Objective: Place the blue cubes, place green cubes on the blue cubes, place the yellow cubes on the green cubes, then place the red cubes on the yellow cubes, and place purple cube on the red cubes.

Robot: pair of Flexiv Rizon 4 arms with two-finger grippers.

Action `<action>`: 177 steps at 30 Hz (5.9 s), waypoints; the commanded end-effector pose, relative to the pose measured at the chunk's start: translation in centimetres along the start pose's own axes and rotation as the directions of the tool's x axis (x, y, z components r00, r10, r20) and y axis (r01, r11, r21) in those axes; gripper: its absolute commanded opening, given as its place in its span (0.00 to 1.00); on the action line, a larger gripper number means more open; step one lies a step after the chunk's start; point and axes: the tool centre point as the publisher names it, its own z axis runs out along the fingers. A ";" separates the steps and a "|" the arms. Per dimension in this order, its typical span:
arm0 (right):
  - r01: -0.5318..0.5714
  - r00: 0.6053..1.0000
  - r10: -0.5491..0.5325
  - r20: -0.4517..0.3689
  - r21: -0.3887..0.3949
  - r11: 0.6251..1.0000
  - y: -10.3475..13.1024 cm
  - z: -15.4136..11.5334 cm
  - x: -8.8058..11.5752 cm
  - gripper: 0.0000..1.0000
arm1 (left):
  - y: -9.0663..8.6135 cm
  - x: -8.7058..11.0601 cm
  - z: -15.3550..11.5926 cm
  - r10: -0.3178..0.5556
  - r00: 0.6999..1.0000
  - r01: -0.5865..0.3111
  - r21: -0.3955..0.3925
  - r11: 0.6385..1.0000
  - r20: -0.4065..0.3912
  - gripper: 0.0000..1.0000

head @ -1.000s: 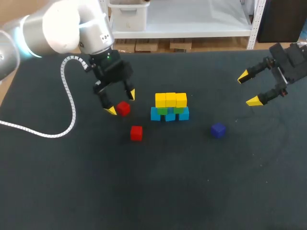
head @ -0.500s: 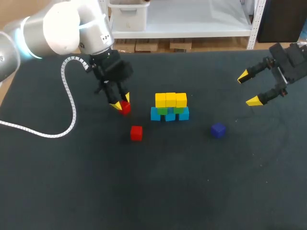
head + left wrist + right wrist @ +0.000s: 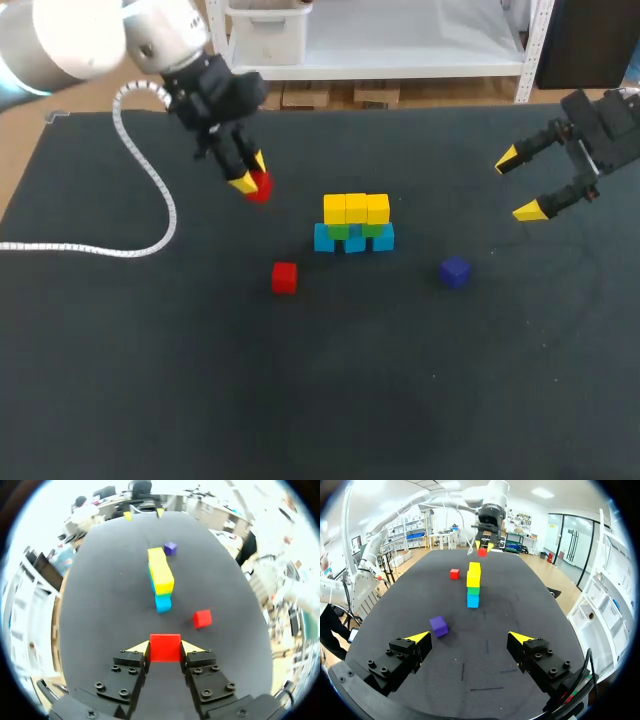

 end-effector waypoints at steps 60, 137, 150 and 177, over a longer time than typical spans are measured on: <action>0.001 1.000 -0.001 0.001 0.001 1.000 0.0 0.0 0.0 1.00 | 0.1 -11.9 3.8 -0.092 0.996 0.088 -0.183 0.979 -0.013 0.00; 0.001 1.000 -0.001 0.001 0.001 1.000 0.0 0.0 0.0 1.00 | 0.2 -11.5 5.3 -0.123 0.992 0.116 -0.132 0.984 -0.040 0.23; 0.001 1.000 -0.001 0.001 0.001 1.000 0.0 0.0 0.0 1.00 | 0.2 -11.5 5.3 -0.130 0.991 0.123 -0.137 0.983 -0.041 0.24; 0.001 1.000 -0.001 0.001 0.001 1.000 0.0 0.0 0.0 1.00 | 0.2 -11.3 5.3 -0.136 0.990 0.129 -0.132 0.983 -0.042 0.45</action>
